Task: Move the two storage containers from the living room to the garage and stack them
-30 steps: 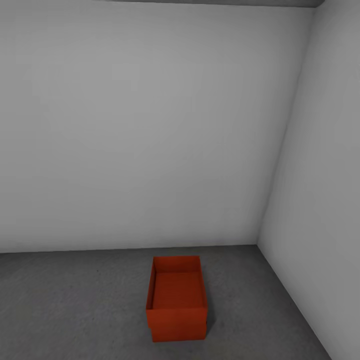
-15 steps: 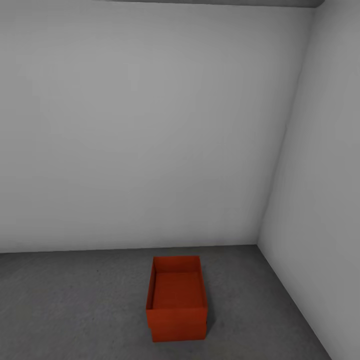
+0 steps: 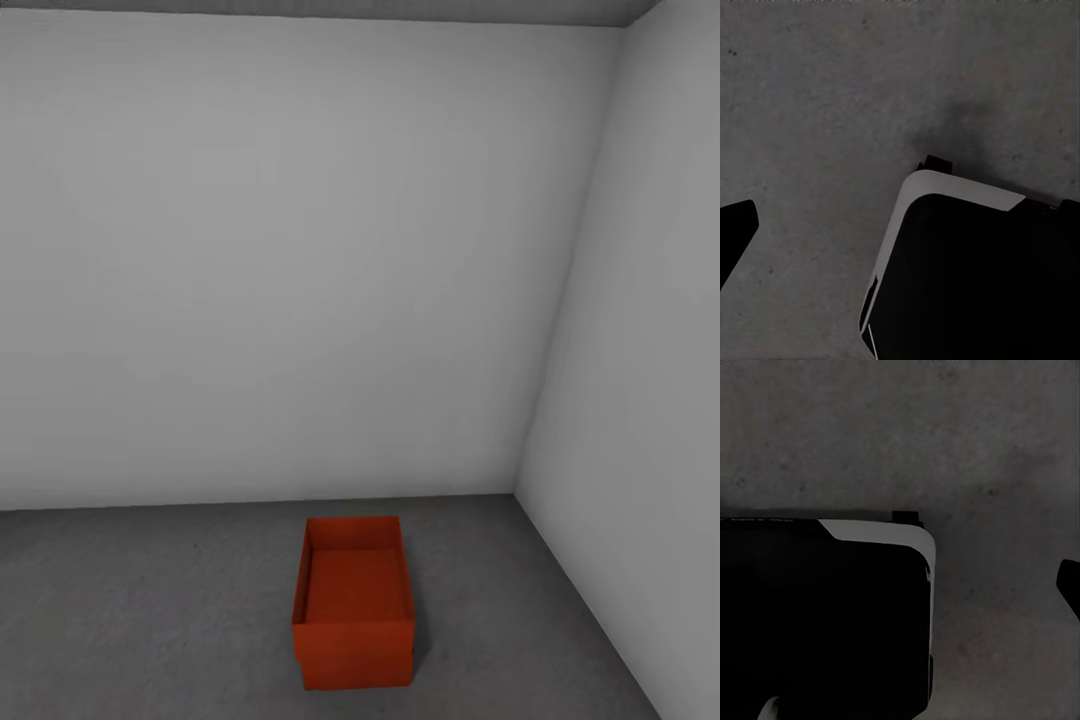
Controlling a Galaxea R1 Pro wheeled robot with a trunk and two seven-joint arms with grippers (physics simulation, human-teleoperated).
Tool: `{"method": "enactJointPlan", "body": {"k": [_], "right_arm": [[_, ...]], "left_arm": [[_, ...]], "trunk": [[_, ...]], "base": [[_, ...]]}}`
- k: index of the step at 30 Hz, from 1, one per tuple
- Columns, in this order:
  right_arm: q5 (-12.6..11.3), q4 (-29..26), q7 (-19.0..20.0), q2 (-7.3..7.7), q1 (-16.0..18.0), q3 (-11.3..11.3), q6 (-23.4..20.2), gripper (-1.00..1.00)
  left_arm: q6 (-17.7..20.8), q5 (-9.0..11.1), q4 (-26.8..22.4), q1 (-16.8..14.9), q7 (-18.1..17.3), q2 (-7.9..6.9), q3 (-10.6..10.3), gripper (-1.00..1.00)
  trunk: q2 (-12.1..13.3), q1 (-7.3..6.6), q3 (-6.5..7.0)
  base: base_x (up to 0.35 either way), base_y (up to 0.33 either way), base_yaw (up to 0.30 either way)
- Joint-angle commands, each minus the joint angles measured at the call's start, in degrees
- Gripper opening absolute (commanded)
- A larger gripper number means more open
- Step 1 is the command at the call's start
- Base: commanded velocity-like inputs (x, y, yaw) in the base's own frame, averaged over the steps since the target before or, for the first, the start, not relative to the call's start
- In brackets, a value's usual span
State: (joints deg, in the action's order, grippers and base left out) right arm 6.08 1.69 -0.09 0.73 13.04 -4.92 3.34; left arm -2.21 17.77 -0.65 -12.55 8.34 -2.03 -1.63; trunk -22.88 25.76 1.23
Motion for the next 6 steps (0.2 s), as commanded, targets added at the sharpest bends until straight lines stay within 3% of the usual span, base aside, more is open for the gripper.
{"method": "enactJointPlan", "body": {"k": [1,6], "right_arm": [[0.6,0.2,0.0,0.04,0.1,-0.5,0.3,1.0],[0.6,0.2,0.0,0.06,0.1,-0.5,0.4,1.0]], "left_arm": [[-0.2,0.3,0.0,0.0,0.1,0.01,-0.2,1.0],[-0.2,0.3,0.0,0.0,0.1,0.01,-0.2,1.0]], "trunk": [[0.0,0.02,0.0],[0.0,0.02,0.07]], "base": [[0.0,0.0,0.0],[0.0,0.0,0.0]]}}
